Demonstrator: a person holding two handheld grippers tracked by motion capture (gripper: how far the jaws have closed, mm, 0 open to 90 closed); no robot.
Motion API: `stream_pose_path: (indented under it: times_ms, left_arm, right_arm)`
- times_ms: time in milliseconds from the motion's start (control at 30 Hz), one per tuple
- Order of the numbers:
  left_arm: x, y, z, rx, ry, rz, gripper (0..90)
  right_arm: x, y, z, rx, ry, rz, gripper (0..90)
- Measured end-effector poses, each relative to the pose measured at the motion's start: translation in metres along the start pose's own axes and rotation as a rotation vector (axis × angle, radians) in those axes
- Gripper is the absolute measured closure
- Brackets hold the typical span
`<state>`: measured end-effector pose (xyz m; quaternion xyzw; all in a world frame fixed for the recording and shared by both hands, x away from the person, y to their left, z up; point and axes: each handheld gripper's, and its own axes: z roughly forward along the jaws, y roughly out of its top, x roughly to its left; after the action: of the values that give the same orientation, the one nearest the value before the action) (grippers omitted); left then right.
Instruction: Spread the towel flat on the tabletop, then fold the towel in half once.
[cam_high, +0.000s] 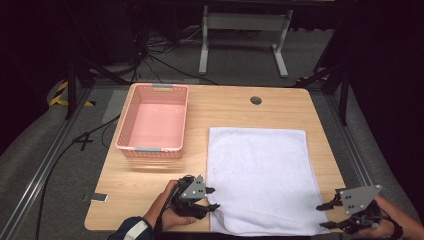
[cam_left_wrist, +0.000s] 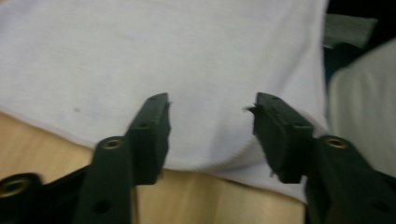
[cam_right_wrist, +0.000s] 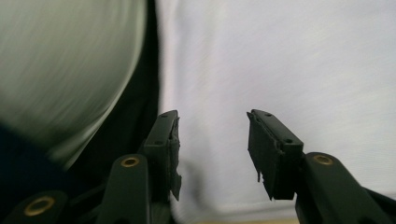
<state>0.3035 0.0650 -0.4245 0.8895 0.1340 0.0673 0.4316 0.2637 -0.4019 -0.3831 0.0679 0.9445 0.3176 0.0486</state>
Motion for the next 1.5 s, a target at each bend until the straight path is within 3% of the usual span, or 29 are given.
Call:
stream_pose_path:
  times_ms: [33, 67, 133, 167, 200, 233, 267, 300, 333, 367, 400, 467, 533, 567, 667, 867, 900, 1233, 1400, 1500]
  left_arm:
    - [0.004, 0.003, 0.0, -0.038, 0.006, -0.021, 39.5]
    - [0.008, 0.008, -0.001, -0.061, 0.008, -0.032, 39.8]
    - [0.016, 0.017, -0.004, -0.113, 0.03, -0.054, 38.5]
    - [0.02, 0.024, -0.003, -0.117, 0.04, -0.054, 38.2]
    - [0.024, 0.031, 0.0, -0.109, 0.069, -0.053, 37.1]
    - [0.029, 0.037, 0.005, -0.105, 0.096, -0.057, 37.1]
    - [0.042, 0.046, 0.018, -0.091, 0.142, -0.094, 35.1]
    - [0.051, 0.05, 0.026, -0.09, 0.16, -0.118, 33.5]
    - [0.051, 0.05, 0.026, -0.09, 0.16, -0.118, 33.4]
    - [0.063, 0.053, 0.04, -0.069, 0.195, -0.145, 33.4]
    - [0.069, 0.053, 0.049, -0.045, 0.212, -0.158, 34.6]
    - [0.076, 0.051, 0.063, 0.006, 0.196, -0.14, 35.6]
    - [0.083, 0.048, 0.076, 0.053, 0.198, -0.129, 37.3]
    - [0.087, 0.046, 0.08, 0.058, 0.197, -0.141, 40.1]
    - [0.095, 0.04, 0.09, 0.073, 0.189, -0.158, 42.7]
    - [0.095, 0.027, 0.097, 0.146, 0.158, -0.151, 42.6]
    - [0.095, 0.024, 0.097, 0.127, 0.155, -0.153, 42.2]
    - [0.092, 0.017, 0.097, 0.079, 0.143, -0.151, 42.4]
    - [0.083, 0.02, 0.094, 0.105, 0.087, -0.125, 42.3]
    - [0.083, 0.022, 0.092, 0.1, 0.062, -0.163, 37.4]
  right_arm:
    - [-0.004, 0.002, -0.004, -0.041, -0.031, 0.025, 50.1]
    - [-0.012, 0.004, -0.008, -0.107, -0.077, 0.087, 50.2]
    - [-0.027, 0.007, -0.01, -0.161, -0.146, 0.147, 49.5]
    - [-0.034, 0.009, -0.008, -0.162, -0.186, 0.176, 48.4]
    - [-0.052, 0.014, -0.003, -0.142, -0.253, 0.21, 48.7]
    - [-0.052, 0.014, -0.003, -0.142, -0.253, 0.21, 48.7]
    - [-0.074, 0.018, 0.005, -0.137, -0.312, 0.249, 48.2]
    - [-0.083, 0.019, 0.008, -0.141, -0.332, 0.258, 48.2]
    - [-0.083, 0.019, 0.008, -0.141, -0.332, 0.258, 48.2]
    - [-0.095, 0.02, 0.012, -0.145, -0.351, 0.279, 48.1]
    - [-0.114, 0.018, 0.019, -0.163, -0.376, 0.331, 49.5]
    - [-0.132, 0.015, 0.029, -0.188, -0.368, 0.381, 52.0]
    - [-0.144, 0.011, 0.044, -0.149, -0.386, 0.388, 55.1]
    - [-0.148, 0.009, 0.051, -0.138, -0.363, 0.389, 57.6]
    - [-0.152, 0.003, 0.069, -0.085, -0.347, 0.386, 57.3]
    - [-0.15, -0.008, 0.077, -0.037, -0.315, 0.398, 54.9]
    - [-0.148, -0.01, 0.08, -0.014, -0.316, 0.403, 54.1]
    - [-0.135, -0.022, 0.077, -0.062, -0.332, 0.427, 54.6]
    - [-0.12, -0.026, 0.07, -0.044, -0.308, 0.438, 54.5]
    - [-0.113, -0.028, 0.065, -0.023, -0.285, 0.432, 52.5]
